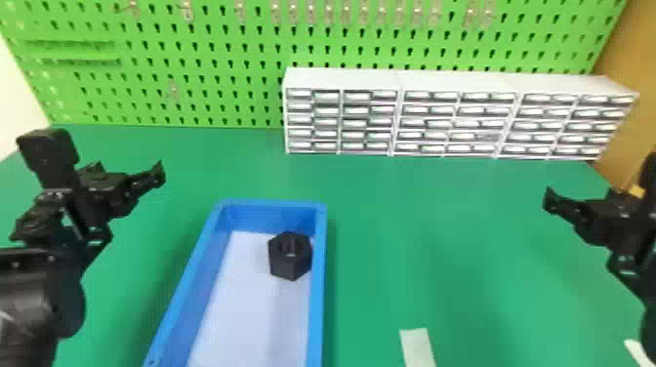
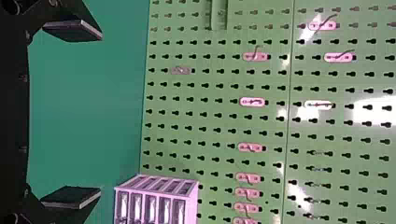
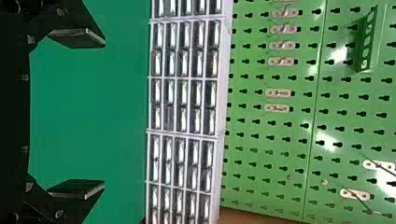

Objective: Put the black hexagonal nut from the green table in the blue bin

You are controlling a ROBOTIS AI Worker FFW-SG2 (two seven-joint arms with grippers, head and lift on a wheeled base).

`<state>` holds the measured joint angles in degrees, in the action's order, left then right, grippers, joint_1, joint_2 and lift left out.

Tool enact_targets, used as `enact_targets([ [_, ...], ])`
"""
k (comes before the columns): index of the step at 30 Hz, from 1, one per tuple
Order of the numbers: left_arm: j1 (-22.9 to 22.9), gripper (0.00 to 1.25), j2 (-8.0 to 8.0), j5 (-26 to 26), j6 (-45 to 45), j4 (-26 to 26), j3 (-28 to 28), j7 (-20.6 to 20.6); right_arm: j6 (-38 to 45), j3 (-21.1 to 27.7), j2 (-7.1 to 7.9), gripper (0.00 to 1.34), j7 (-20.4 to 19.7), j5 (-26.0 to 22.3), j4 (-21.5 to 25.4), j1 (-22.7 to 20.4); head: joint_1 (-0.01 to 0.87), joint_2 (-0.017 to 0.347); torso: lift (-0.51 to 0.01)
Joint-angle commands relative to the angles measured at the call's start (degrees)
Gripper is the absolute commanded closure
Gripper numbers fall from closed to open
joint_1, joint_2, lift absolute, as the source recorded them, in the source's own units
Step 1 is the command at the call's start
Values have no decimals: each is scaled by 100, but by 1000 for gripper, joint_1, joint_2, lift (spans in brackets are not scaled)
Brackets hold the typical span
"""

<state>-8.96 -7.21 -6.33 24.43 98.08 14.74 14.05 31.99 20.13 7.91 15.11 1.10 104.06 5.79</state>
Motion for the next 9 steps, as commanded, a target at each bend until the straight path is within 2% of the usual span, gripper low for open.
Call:
enact_targets([
  [1, 9, 113, 0, 0, 0, 0, -6, 1, 0, 18, 0, 226, 0, 4, 0, -8, 666, 32, -100],
  [9, 9, 114, 0, 0, 0, 0, -6, 1, 0, 9, 18, 225, 0, 4, 0, -8, 666, 32, -100],
])
